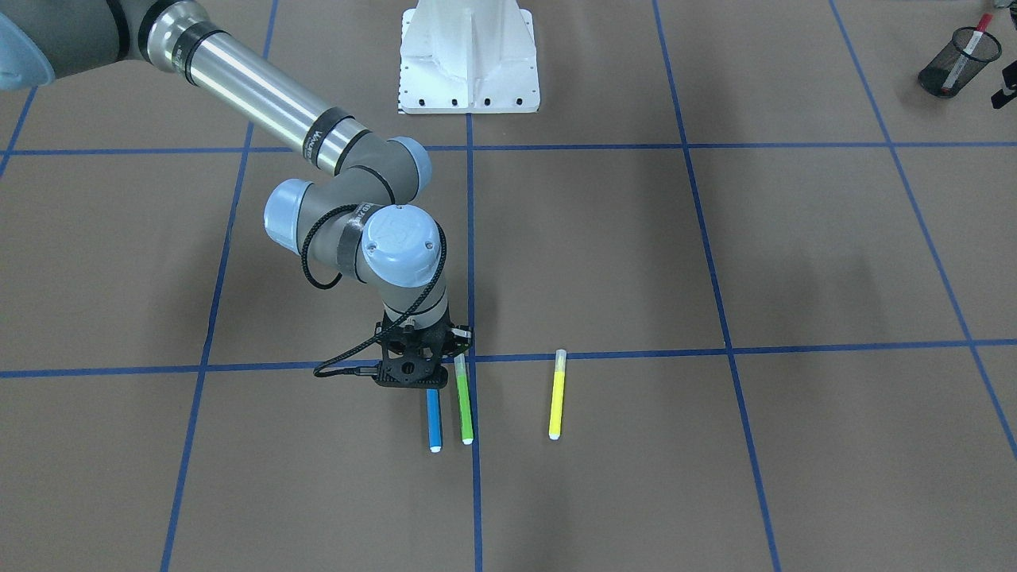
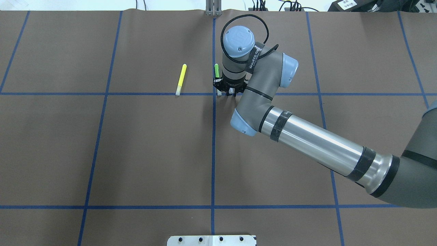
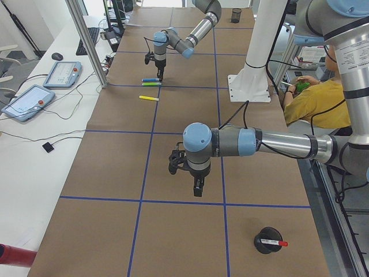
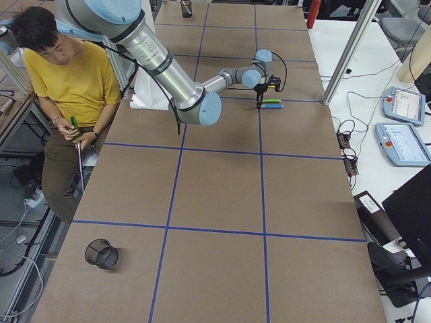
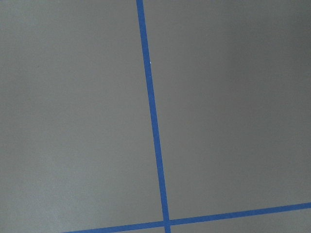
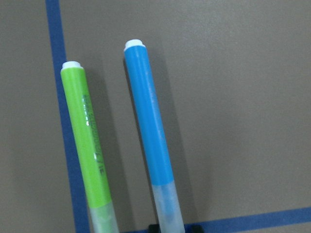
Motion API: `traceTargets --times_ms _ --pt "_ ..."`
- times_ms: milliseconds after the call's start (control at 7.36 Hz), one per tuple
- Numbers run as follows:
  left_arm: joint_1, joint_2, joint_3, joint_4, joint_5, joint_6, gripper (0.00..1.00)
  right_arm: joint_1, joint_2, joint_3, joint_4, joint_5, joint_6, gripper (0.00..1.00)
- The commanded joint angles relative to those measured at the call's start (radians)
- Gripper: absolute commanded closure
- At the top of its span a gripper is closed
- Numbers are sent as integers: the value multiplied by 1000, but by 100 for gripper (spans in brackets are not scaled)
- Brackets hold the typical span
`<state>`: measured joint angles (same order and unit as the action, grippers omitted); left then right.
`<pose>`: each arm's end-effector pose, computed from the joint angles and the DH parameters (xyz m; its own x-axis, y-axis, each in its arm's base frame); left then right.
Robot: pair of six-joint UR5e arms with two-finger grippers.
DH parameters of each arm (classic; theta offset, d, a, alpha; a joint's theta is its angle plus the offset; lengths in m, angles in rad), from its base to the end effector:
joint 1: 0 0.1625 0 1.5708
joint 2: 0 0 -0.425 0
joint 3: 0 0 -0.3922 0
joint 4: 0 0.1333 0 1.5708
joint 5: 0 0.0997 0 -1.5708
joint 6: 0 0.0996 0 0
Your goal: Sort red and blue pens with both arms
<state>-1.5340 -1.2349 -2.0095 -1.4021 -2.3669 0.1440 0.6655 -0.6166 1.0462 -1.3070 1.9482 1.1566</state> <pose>-0.0494 -0.3470 0.5996 0.6882 0.1220 -0.7152 -0.1369 0.9899 0.0372 -0.6004 -0.5941 0.2524 0.7103 0.0819 0.6992 -0.1124 0.9937 -0.0022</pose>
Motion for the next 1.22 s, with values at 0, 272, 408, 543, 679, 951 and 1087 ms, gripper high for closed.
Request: traceTargets --times_ms 0,272,408,543,679,951,1087 --pt "0 0 0 0 0 0 0 2 0 -1 0 0 -43 67" --pt "0 2 0 0 0 0 0 6 -2 -9 0 0 -90 64" --pt "0 2 0 0 0 -1 0 8 -2 -9 0 0 -95 63" --pt "0 2 0 0 0 0 0 9 -2 -11 2 0 -95 64" --pt "0 2 0 0 0 -1 0 8 0 -11 2 0 -95 68" --pt "0 2 -2 0 0 0 0 9 0 -11 2 0 -94 100" --pt "0 2 0 0 0 -1 0 9 0 -11 3 0 -95 100"
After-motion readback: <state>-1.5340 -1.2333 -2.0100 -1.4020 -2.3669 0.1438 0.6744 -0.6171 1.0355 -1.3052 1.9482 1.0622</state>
